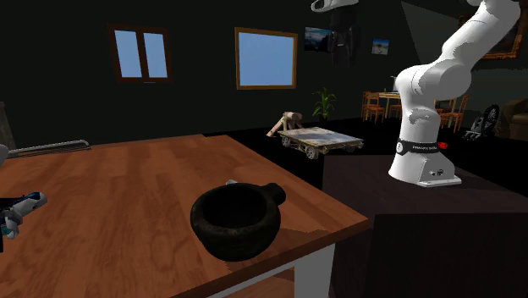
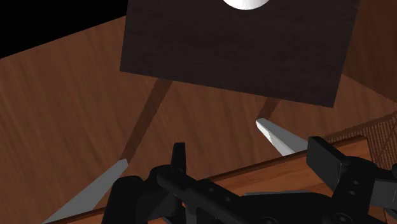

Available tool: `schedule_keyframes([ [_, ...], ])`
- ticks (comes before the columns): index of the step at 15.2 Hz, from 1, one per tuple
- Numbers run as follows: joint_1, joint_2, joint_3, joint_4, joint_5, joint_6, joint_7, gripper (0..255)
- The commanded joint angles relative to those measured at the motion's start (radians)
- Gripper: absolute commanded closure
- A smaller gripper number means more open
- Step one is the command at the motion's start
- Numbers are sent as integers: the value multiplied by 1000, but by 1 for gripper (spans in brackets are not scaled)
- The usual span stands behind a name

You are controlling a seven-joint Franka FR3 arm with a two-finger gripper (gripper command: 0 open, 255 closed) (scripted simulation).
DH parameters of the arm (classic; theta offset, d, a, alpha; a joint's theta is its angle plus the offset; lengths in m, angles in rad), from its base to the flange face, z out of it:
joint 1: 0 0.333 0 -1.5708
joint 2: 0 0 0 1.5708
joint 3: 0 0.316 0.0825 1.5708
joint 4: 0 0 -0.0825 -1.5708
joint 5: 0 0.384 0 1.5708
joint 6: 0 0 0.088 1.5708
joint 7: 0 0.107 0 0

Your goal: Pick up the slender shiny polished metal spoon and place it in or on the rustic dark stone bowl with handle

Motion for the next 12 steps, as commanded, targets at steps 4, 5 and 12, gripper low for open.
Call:
schedule_keyframes([
  [4,10,95,6,-3,10,96,3,0],
  [5,13,128,9,-1,13,127,3,0],
  [12,33,380,27,51,29,323,6,0],
])
